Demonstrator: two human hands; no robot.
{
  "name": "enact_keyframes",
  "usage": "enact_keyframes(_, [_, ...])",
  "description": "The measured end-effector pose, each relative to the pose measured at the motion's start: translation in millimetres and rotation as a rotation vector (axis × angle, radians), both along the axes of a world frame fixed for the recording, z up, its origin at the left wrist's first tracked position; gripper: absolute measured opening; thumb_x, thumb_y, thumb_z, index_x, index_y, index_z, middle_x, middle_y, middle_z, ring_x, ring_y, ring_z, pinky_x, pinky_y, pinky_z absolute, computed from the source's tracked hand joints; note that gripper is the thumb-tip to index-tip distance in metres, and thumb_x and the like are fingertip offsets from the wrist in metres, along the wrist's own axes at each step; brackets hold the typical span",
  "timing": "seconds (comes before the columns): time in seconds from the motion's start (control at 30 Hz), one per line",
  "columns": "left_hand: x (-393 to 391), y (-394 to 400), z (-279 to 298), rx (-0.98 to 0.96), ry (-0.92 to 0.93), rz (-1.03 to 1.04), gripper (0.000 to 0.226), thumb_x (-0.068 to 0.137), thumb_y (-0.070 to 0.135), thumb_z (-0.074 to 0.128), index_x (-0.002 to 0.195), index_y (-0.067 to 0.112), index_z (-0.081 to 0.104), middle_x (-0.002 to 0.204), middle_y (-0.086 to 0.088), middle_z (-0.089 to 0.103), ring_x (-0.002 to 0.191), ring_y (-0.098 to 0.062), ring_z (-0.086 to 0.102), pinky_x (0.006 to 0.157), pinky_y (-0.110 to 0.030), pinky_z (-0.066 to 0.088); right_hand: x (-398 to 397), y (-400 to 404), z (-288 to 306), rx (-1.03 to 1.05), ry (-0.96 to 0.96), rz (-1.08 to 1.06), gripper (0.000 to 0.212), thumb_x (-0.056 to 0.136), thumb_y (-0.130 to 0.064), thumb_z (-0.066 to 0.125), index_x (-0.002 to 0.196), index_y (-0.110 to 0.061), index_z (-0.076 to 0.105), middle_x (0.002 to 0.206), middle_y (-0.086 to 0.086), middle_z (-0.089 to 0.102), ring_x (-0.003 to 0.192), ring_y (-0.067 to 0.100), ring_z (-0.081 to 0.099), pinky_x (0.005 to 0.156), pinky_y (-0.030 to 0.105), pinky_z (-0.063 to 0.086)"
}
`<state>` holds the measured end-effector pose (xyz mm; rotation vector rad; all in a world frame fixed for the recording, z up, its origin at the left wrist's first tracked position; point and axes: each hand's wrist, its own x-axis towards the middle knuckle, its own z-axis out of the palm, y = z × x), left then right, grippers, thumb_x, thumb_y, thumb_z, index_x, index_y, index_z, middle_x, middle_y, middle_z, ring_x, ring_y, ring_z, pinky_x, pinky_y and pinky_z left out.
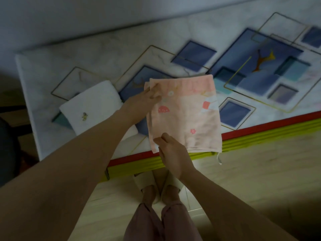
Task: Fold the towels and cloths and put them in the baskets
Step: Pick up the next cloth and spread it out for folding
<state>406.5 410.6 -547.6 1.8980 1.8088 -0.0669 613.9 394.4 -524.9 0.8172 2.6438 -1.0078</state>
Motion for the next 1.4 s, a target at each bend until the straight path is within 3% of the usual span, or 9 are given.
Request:
enact_keyframes(0.1, [-7, -7, -11, 0.089, 0.009, 0.094, 0.048, 0.093, 0.063, 0.034, 0.139, 0.05, 0.034, 0.147, 0.01, 0.04, 0.13, -0.019, 0.043, 0.109, -0.043, 0.035, -2, -8, -8, -0.066, -0.058, -0.017, 0.027, 0.083, 0.001, 0.057, 0.11, -0.005, 0.056, 0.104, 0.012, 0.054, 0.088, 0.032, 0.056, 0.057, 0.034, 0.041])
enact_keyframes(0.2, [-11, -16, -8, 0.216, 0.195, -0.016, 0.053, 0.096, 0.036, 0.019, 0.136, 0.022, 0.05, 0.141, -0.008, 0.048, 0.12, -0.032, 0.051, 0.087, -0.042, 0.048, -10, -19, -12, -0.098, -0.182, -0.118, 0.039, 0.094, -0.028, 0.053, 0.125, -0.007, 0.042, 0.12, 0.01, 0.047, 0.109, 0.029, 0.049, 0.07, 0.037, 0.044])
enact_keyframes(0.3, [-13, -15, 1, 0.296, 0.244, -0.072, 0.035, 0.08, 0.008, 0.043, 0.103, 0.005, 0.069, 0.109, -0.018, 0.065, 0.09, -0.038, 0.062, 0.066, -0.043, 0.05, -29, -28, -17, 0.034, -0.304, -0.179, 0.053, 0.089, -0.041, 0.058, 0.127, -0.009, 0.04, 0.117, 0.007, 0.05, 0.108, 0.024, 0.051, 0.069, 0.032, 0.046])
enact_keyframes(0.37, [-15, -14, 3, 0.275, 0.299, -0.132, 0.026, 0.069, 0.001, 0.063, 0.093, 0.006, 0.069, 0.096, -0.014, 0.066, 0.086, -0.034, 0.061, 0.074, -0.043, 0.049, -38, -34, -20, 0.109, -0.346, -0.197, 0.048, 0.076, -0.029, 0.071, 0.115, -0.007, 0.053, 0.1, 0.008, 0.059, 0.091, 0.023, 0.061, 0.055, 0.028, 0.046])
enact_keyframes(0.47, [-15, -14, 9, 0.305, 0.304, -0.166, 0.024, 0.072, 0.001, 0.05, 0.089, 0.006, 0.066, 0.085, -0.011, 0.065, 0.079, -0.032, 0.06, 0.075, -0.041, 0.049, -31, -30, -15, 0.149, -0.366, -0.155, 0.028, 0.065, -0.008, 0.074, 0.091, -0.007, 0.064, 0.081, 0.008, 0.062, 0.073, 0.024, 0.065, 0.044, 0.025, 0.043])
enact_keyframes(0.6, [-9, -21, 3, 0.278, 0.304, -0.204, 0.024, 0.07, -0.004, 0.066, 0.092, 0.006, 0.065, 0.082, -0.01, 0.064, 0.073, -0.03, 0.06, 0.064, -0.038, 0.047, 5, 5, -2, 0.125, -0.288, -0.18, 0.034, 0.088, 0.001, 0.043, 0.12, -0.007, 0.048, 0.114, 0.012, 0.053, 0.104, 0.032, 0.056, 0.068, 0.035, 0.042])
enact_keyframes(0.87, [20, -40, 8, 0.08, 0.184, -0.108, 0.032, 0.061, -0.007, 0.074, 0.086, 0.007, 0.061, 0.085, -0.009, 0.059, 0.068, -0.025, 0.058, 0.04, -0.028, 0.033, 48, 67, 46, 0.108, -0.161, -0.113, 0.049, 0.078, 0.011, 0.044, 0.122, -0.01, 0.044, 0.098, 0.013, 0.056, 0.086, 0.034, 0.055, 0.065, 0.04, 0.042])
enact_keyframes(1.0, [26, -32, 21, -0.087, 0.064, 0.098, 0.029, 0.09, -0.006, 0.047, 0.116, 0.007, 0.053, 0.113, -0.011, 0.051, 0.077, -0.029, 0.057, 0.056, -0.037, 0.039, 53, 73, 58, 0.161, -0.102, -0.086, 0.054, 0.074, 0.014, 0.048, 0.123, -0.009, 0.05, 0.099, 0.013, 0.056, 0.082, 0.031, 0.052, 0.059, 0.033, 0.034])
enact_keyframes(1.4, [-2, -21, 108, -0.136, -0.02, 0.156, 0.025, 0.1, 0.014, 0.044, 0.106, -0.002, 0.062, 0.104, -0.015, 0.052, 0.086, -0.032, 0.055, 0.073, -0.041, 0.041, 56, 98, 129, 0.329, 0.023, 0.101, 0.063, 0.054, 0.02, 0.063, 0.109, -0.01, 0.063, 0.103, 0.011, 0.064, 0.078, 0.03, 0.06, 0.039, 0.03, 0.04])
